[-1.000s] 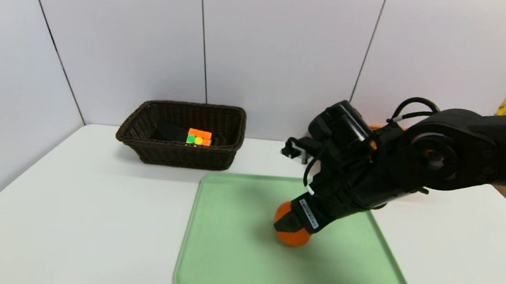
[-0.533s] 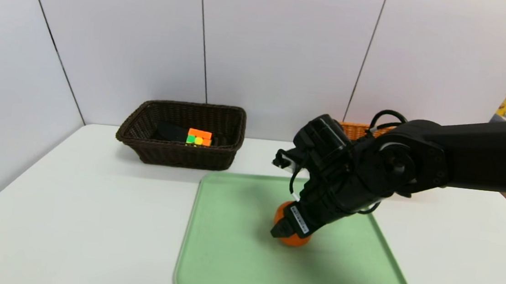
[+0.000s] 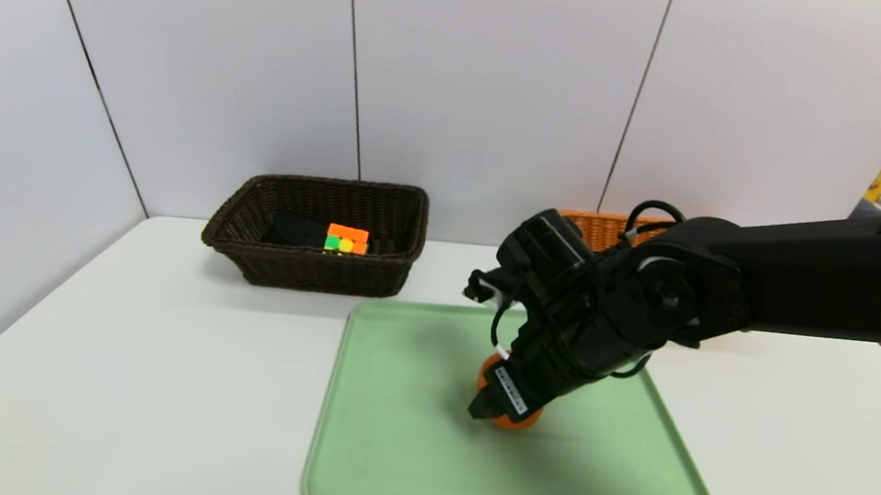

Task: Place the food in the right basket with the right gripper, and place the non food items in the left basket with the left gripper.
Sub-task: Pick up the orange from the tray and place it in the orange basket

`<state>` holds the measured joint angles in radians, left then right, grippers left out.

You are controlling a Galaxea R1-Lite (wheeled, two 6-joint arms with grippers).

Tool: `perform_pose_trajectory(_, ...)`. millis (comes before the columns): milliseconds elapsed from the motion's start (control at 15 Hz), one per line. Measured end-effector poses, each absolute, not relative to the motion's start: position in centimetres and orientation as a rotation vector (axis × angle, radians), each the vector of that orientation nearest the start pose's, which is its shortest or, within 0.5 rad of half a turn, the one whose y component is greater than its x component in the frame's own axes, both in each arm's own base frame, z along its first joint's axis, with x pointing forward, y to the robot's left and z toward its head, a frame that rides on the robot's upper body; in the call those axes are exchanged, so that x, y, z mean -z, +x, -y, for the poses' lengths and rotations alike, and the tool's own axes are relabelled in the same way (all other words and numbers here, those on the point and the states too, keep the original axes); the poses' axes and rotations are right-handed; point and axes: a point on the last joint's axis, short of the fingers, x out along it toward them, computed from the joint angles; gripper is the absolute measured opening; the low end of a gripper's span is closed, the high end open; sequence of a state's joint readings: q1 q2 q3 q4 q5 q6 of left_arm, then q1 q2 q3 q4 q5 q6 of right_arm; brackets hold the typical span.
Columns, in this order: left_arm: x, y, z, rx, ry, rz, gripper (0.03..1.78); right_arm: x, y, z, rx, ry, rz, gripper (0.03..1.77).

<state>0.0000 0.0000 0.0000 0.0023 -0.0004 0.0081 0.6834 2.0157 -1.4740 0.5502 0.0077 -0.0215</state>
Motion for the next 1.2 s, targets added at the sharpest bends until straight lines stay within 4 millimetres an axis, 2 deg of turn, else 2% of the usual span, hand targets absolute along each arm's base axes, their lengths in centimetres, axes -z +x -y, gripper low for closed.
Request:
perform_pose_trajectory(67, -7.5, -2.3, 0.0, 0.000, 0.008, -0.002, 1.69, -15.4, 28.3, -23.1, -0.635, -0.390, -1.044, 1.27)
perform_pose_trajectory(133, -7.5, -2.3, 0.0, 0.000, 0.008, -0.002, 1.69, -15.4, 28.3, -23.2, -0.636, -0.391, -1.045, 1.22)
perform_pose_trajectory(467, -7.5, -2.3, 0.0, 0.000, 0.008, -0.002, 1.69, -15.4, 28.2, -23.1, -0.636, -0.392, -1.043, 1.18)
perform_pose_trajectory(667, -7.5, -2.3, 0.0, 0.000, 0.008, -0.002, 1.69, -16.9, 28.1, -22.4, -0.627, -0.371, -1.005, 1.18)
perform_pose_trajectory(933, -7.5, -2.3, 0.0, 0.000, 0.008, -0.002, 1.69, -21.0, 29.7, -19.5, -0.527, -0.297, -0.869, 1.17)
perform_pose_trajectory(1200, -7.5, -2.3, 0.0, 0.000, 0.007, -0.002, 1.69, -24.5, 32.6, -14.8, -0.365, -0.210, -0.748, 1.17)
